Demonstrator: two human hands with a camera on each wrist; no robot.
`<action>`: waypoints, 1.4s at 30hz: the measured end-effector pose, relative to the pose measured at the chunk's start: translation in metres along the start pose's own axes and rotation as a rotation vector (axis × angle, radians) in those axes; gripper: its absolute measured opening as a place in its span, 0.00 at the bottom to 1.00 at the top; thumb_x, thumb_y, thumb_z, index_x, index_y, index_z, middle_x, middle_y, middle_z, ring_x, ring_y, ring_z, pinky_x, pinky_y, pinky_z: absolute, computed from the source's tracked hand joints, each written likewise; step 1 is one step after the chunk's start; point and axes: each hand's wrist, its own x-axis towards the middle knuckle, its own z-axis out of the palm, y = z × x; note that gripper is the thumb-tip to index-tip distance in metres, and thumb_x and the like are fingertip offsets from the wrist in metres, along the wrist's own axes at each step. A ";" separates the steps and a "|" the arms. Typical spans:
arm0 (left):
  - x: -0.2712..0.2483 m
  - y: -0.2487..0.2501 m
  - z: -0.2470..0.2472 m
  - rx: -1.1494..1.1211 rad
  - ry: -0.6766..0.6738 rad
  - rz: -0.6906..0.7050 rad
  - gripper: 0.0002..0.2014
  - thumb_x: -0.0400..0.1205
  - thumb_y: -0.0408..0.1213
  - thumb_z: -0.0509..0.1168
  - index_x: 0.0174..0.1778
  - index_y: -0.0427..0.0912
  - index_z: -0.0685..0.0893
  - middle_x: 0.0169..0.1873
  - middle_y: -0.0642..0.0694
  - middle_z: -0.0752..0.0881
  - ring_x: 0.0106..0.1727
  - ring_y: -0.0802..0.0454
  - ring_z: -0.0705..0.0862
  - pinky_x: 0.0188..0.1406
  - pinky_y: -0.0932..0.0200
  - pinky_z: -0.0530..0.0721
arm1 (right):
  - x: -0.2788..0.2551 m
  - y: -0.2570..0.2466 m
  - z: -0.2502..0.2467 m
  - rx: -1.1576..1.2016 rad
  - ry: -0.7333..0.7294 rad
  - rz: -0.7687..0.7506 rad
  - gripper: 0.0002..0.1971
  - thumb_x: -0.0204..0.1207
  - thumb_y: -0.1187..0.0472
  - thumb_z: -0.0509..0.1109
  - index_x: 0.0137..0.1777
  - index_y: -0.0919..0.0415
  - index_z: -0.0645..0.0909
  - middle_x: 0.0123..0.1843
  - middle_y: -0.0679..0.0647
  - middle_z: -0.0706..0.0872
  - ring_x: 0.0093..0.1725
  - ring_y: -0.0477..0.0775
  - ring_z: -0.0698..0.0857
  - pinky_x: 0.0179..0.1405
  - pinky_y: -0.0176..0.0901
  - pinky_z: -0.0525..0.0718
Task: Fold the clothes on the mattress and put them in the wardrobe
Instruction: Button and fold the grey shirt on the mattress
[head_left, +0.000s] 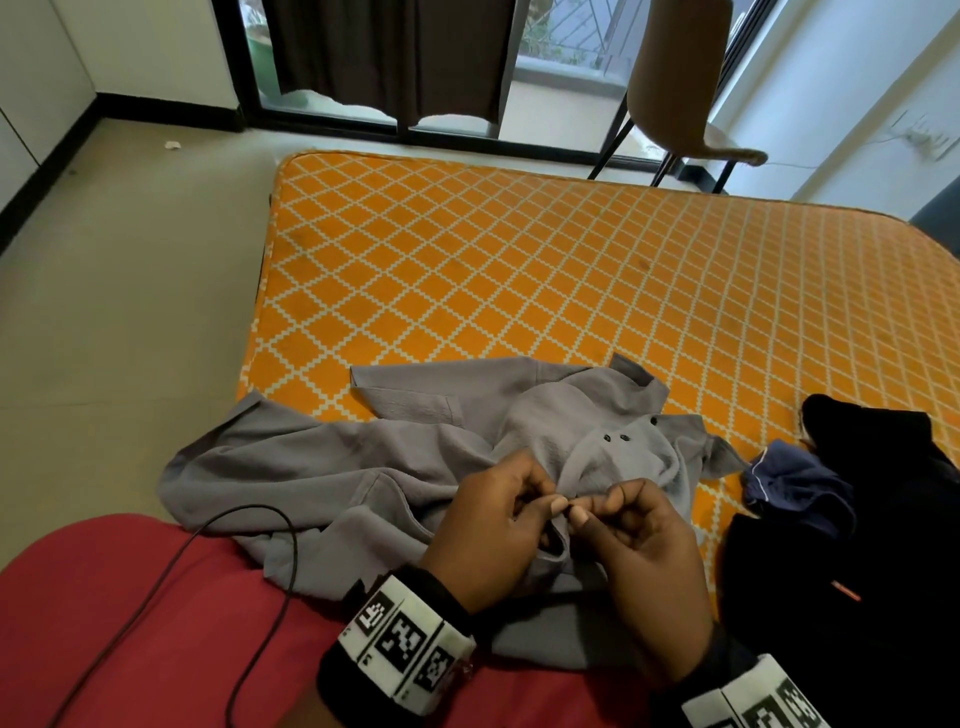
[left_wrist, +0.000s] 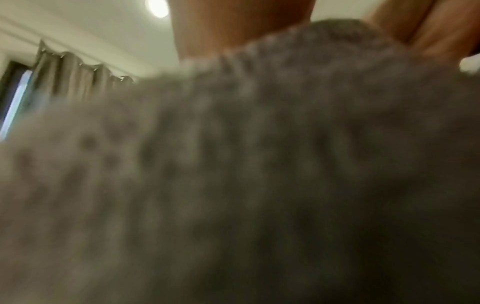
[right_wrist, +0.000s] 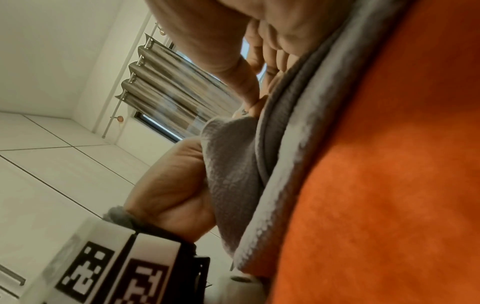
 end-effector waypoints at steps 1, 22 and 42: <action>0.001 -0.002 0.001 -0.115 -0.003 -0.037 0.06 0.82 0.30 0.69 0.40 0.39 0.79 0.30 0.46 0.85 0.31 0.51 0.84 0.33 0.52 0.84 | 0.001 0.000 0.000 0.052 0.001 0.009 0.18 0.58 0.60 0.80 0.39 0.64 0.73 0.41 0.66 0.89 0.44 0.61 0.90 0.40 0.41 0.88; -0.011 0.026 -0.010 0.485 -0.305 0.436 0.28 0.76 0.44 0.72 0.69 0.51 0.67 0.65 0.53 0.69 0.67 0.54 0.70 0.68 0.63 0.70 | 0.041 -0.041 -0.048 -0.734 -0.411 -0.449 0.23 0.79 0.66 0.71 0.70 0.44 0.76 0.44 0.51 0.84 0.39 0.49 0.85 0.38 0.43 0.84; 0.017 0.014 -0.047 0.456 0.306 0.288 0.06 0.80 0.33 0.65 0.48 0.47 0.85 0.46 0.56 0.84 0.48 0.61 0.81 0.47 0.68 0.77 | 0.019 -0.034 -0.048 -0.480 -0.451 -0.211 0.21 0.69 0.77 0.74 0.52 0.50 0.81 0.42 0.58 0.84 0.40 0.64 0.84 0.40 0.58 0.83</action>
